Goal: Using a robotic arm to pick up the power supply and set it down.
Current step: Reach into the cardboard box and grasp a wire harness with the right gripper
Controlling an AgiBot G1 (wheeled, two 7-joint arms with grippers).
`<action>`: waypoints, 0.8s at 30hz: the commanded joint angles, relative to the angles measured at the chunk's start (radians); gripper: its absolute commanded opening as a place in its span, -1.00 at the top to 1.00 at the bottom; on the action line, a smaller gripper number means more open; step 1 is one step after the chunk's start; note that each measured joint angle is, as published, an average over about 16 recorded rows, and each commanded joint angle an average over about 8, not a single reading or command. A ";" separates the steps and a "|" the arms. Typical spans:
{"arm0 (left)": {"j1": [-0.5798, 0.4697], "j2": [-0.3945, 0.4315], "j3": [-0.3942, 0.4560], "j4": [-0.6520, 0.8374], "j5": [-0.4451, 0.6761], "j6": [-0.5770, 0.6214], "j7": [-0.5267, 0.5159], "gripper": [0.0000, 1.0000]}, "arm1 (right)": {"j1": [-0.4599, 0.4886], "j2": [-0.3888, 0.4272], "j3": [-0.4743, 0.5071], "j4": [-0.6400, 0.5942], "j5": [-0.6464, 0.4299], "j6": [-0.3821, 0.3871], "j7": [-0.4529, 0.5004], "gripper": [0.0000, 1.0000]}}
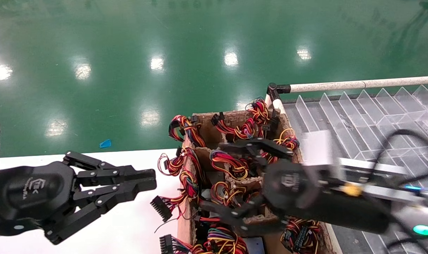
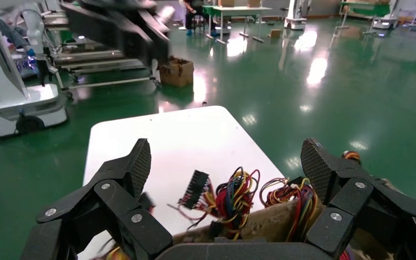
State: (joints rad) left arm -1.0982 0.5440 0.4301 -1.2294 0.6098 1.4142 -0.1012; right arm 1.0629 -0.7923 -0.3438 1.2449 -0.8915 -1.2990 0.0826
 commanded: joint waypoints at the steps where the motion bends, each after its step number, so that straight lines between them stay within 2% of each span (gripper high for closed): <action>1: 0.000 0.000 0.000 0.000 0.000 0.000 0.000 1.00 | 0.012 -0.038 -0.022 -0.012 -0.032 0.020 -0.008 -1.00; 3: 0.000 0.000 0.000 0.000 0.000 0.000 0.000 1.00 | 0.028 -0.064 -0.038 -0.038 -0.053 0.019 -0.017 -0.96; 4: 0.000 0.000 0.000 0.000 0.000 0.000 0.000 1.00 | 0.035 -0.075 -0.046 -0.052 -0.062 0.016 -0.022 -0.83; 10: 0.000 0.000 0.000 0.000 0.000 0.000 0.000 1.00 | 0.064 -0.126 -0.083 -0.146 -0.100 -0.018 -0.060 0.66; 11: 0.000 0.000 0.000 0.000 0.000 0.000 0.000 1.00 | 0.067 -0.131 -0.087 -0.162 -0.104 -0.026 -0.069 0.87; 12: 0.000 0.000 0.000 0.000 0.000 0.000 0.000 1.00 | 0.070 -0.135 -0.090 -0.177 -0.106 -0.033 -0.079 0.99; 24: 0.000 0.000 0.000 0.000 0.000 0.000 0.000 1.00 | 0.060 -0.163 -0.069 -0.330 -0.071 -0.088 -0.210 1.00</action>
State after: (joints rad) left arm -1.0982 0.5440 0.4301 -1.2294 0.6098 1.4142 -0.1012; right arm 1.1270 -0.9566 -0.4149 0.9168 -0.9665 -1.3852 -0.1235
